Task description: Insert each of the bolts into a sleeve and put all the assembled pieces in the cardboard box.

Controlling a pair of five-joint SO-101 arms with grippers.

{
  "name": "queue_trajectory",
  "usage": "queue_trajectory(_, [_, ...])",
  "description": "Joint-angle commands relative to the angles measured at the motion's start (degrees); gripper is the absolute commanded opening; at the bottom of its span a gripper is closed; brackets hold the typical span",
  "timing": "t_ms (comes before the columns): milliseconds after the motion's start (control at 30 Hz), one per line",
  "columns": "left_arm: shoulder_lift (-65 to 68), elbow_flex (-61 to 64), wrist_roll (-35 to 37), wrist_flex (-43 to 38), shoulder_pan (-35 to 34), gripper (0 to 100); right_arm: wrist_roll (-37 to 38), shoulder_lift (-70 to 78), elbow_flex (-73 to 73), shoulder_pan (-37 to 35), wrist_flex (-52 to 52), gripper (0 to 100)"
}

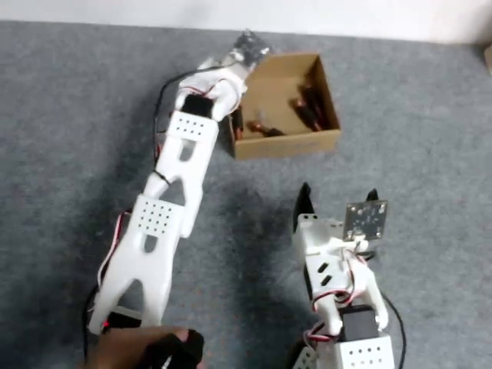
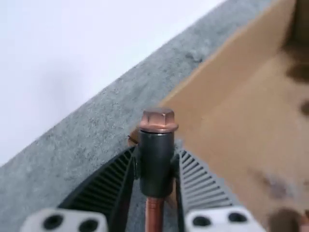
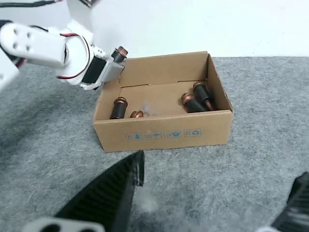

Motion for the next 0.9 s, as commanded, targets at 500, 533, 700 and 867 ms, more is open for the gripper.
queue_trajectory(500, [-0.2, -11.5, -44.2, 21.7, 0.1, 1, 3.2, -0.3, 3.7, 0.4, -1.8, 42.1])
queue_trajectory(533, [-0.2, -11.5, -45.0, 21.5, 0.1, 1, 3.2, -0.3, 3.7, 0.4, -1.8, 42.1])
queue_trajectory(700, [-0.2, -11.3, -45.0, 21.9, 0.2, 2, 3.3, -0.3, 3.7, 0.4, -1.8, 42.1])
queue_trajectory(867, [-0.3, -11.4, -39.7, 21.9, -0.5, 12, 3.3, -0.3, 3.7, 0.4, -1.8, 42.1])
